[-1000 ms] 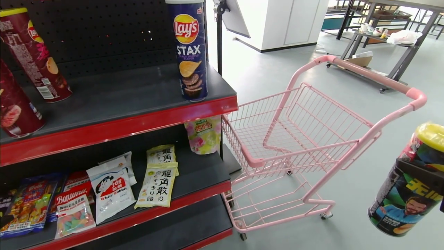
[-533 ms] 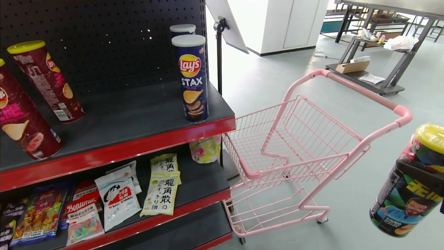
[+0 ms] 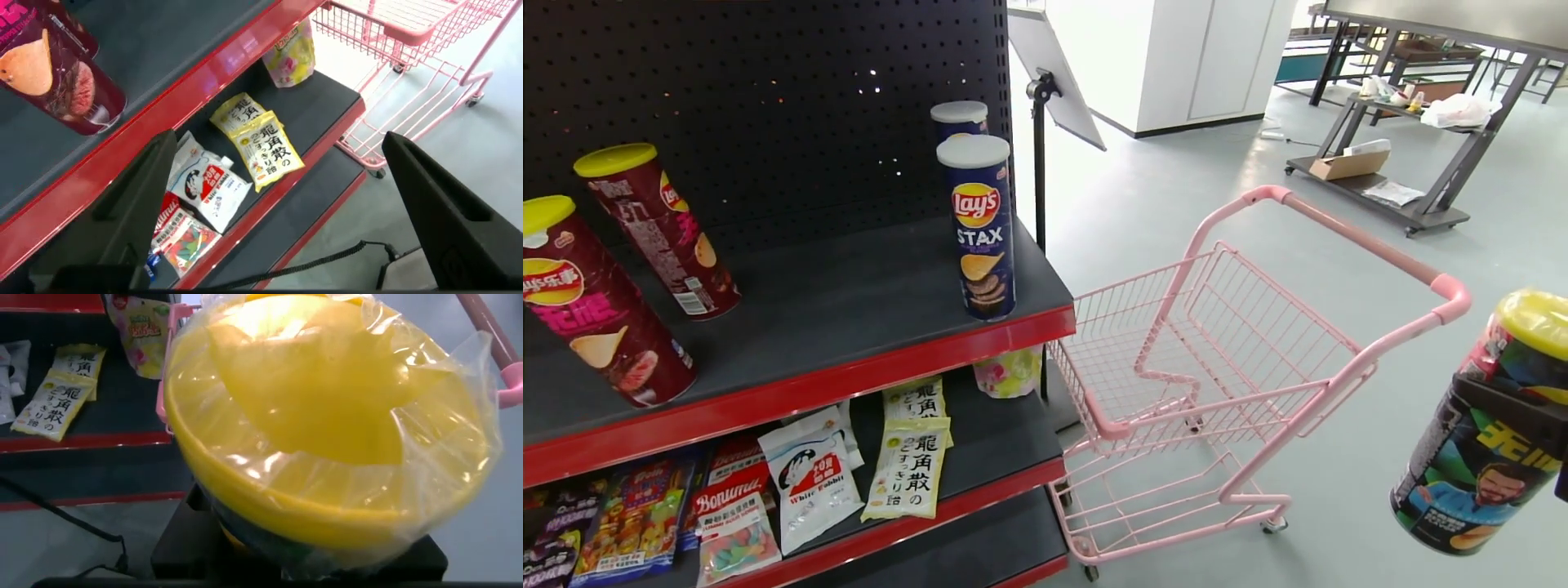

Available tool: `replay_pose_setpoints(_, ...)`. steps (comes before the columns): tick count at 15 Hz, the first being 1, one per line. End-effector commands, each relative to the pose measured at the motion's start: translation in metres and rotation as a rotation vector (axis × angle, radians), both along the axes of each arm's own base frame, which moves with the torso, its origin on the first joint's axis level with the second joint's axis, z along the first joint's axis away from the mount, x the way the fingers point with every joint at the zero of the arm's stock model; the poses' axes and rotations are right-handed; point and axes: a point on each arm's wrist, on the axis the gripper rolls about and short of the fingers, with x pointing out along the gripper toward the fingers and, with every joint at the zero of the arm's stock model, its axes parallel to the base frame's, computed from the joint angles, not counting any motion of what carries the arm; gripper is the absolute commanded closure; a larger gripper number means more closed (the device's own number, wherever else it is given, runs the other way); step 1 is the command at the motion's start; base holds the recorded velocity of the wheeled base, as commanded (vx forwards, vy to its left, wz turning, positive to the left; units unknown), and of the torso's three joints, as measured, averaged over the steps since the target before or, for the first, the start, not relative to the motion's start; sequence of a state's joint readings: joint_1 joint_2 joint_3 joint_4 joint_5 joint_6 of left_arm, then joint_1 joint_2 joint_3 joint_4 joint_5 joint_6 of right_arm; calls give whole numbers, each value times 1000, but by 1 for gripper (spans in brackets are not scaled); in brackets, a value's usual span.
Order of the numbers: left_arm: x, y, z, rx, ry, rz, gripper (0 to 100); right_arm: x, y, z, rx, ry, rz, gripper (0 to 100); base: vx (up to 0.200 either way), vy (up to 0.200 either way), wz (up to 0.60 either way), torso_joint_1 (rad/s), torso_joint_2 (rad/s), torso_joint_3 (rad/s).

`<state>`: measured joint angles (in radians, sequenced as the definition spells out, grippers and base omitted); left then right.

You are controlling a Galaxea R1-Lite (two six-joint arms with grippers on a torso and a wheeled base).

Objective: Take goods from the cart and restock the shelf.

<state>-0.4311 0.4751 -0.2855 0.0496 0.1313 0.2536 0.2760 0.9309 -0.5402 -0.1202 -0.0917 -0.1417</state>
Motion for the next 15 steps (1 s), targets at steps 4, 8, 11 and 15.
replay_pose_setpoints(4, -1, 0, 1, 6, -11, -2, 0, 1, 0, -1, -2, 6, 5, 100, 0, 0, 600, 8, -11, -7)
replay_pose_setpoints(8, -1, 0, 3, 4, -16, 0, 0, -3, -1, -6, -2, 12, 4, 100, 0, 0, 450, 7, 1, 2)
replay_pose_setpoints(11, -1, 0, 3, 3, -17, -2, 0, -8, -2, -6, 4, -3, 15, 100, 0, 67, 0, 2, 1, -1)
replay_pose_setpoints(15, -1, 1, 3, 3, -18, -2, 0, -23, 0, -8, 63, -20, 223, 100, 0, 200, 0, 4, 2, 4)
